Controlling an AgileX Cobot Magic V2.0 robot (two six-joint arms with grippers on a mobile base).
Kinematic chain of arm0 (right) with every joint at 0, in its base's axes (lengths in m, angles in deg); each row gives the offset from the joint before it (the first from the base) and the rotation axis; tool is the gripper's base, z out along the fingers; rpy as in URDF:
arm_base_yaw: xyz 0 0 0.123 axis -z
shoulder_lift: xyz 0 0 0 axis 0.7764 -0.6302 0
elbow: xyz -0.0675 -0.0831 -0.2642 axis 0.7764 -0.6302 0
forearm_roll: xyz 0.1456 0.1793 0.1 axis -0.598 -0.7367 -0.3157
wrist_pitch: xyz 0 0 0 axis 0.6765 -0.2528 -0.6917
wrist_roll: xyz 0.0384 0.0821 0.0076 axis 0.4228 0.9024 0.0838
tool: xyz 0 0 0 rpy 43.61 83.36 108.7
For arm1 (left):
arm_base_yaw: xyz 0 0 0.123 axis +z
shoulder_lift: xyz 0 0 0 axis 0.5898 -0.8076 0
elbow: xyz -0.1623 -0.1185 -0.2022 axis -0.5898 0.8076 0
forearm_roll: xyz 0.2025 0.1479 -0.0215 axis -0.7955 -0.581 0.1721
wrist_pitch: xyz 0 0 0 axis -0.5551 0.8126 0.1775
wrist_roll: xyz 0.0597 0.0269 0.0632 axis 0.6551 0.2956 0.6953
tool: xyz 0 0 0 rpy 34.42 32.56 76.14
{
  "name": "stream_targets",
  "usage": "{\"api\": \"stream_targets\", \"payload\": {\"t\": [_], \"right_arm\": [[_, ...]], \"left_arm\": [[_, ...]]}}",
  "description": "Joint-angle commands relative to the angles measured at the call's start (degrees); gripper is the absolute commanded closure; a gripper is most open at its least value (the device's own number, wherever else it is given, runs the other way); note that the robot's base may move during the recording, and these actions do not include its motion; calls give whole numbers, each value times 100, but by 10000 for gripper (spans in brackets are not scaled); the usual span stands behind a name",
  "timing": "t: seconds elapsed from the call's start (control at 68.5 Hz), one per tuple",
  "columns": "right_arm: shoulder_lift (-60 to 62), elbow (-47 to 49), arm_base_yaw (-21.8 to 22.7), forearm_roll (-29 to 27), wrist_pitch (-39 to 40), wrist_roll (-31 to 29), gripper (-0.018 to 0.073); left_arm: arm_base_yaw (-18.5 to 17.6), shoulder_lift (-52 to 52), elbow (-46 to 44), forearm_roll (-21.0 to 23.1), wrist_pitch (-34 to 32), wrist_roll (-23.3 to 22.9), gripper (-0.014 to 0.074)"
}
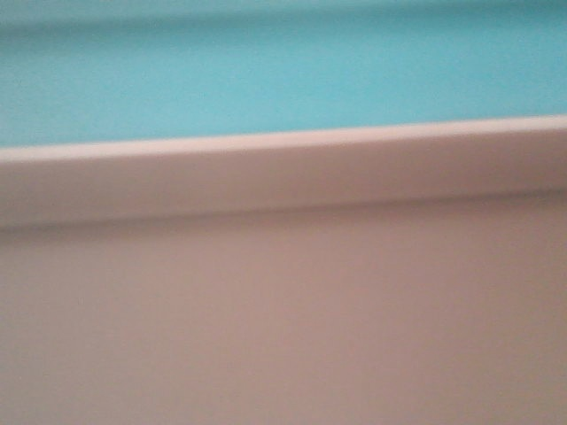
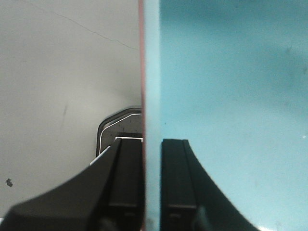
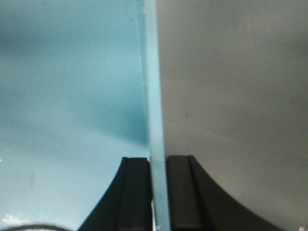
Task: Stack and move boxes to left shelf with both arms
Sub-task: 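Keep gripping the box walls as the base approaches the roller shelf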
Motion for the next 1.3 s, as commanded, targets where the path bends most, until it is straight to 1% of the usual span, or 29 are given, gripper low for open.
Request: {"api": "stream_targets", "payload": {"t": [0.0, 1.286], "right_arm": [[159, 272, -128, -609, -519, 47, 530], [159, 272, -128, -604, -519, 47, 530]], "left_arm": [[-207, 210, -284, 1228, 453, -56, 599], [-207, 210, -284, 1228, 453, -56, 599]]}}
